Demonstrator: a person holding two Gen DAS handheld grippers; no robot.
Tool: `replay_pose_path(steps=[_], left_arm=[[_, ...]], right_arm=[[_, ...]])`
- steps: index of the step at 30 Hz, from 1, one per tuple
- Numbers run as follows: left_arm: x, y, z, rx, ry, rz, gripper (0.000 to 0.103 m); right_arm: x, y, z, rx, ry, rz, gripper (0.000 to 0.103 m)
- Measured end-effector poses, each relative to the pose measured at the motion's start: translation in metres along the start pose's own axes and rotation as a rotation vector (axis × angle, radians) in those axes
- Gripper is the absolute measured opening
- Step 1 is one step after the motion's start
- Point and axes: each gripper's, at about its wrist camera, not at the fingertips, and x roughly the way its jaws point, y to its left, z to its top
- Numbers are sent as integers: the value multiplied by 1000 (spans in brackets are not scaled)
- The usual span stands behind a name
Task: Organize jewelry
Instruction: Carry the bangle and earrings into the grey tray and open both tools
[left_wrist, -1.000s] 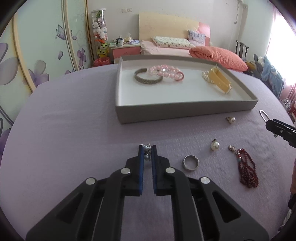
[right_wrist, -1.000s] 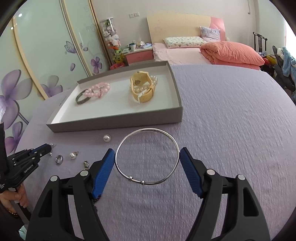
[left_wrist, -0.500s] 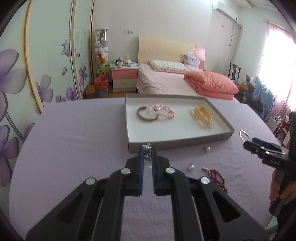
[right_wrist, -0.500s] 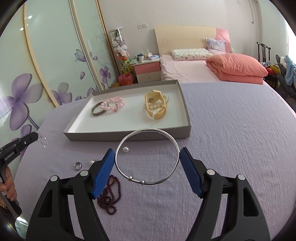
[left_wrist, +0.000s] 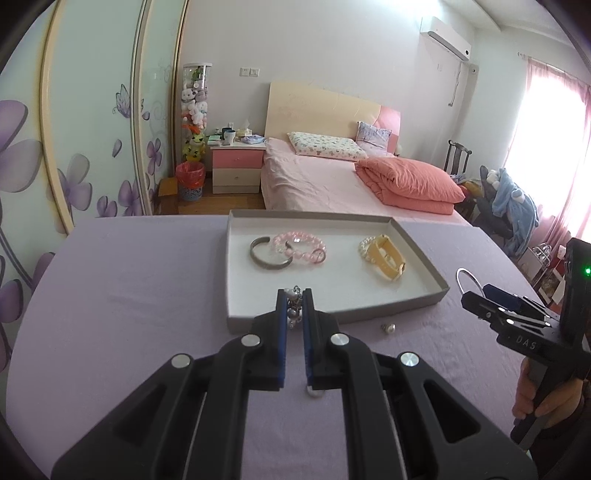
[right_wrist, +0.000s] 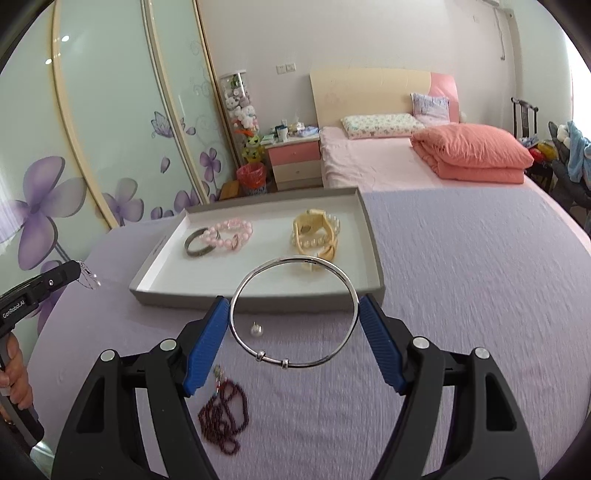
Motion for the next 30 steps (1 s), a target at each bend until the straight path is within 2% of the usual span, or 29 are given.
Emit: replay_pose_path(steps=[11, 21, 30], left_arm=[[63, -6, 46, -24, -6, -12, 8], [134, -2, 48, -44, 73, -14, 8], [163, 2, 42, -45, 117, -18, 9]], right_arm=[[32, 3, 34, -27, -64, -16, 74], [79, -5, 48, -16, -35, -26, 74], [97, -18, 48, 12, -16, -45, 74]])
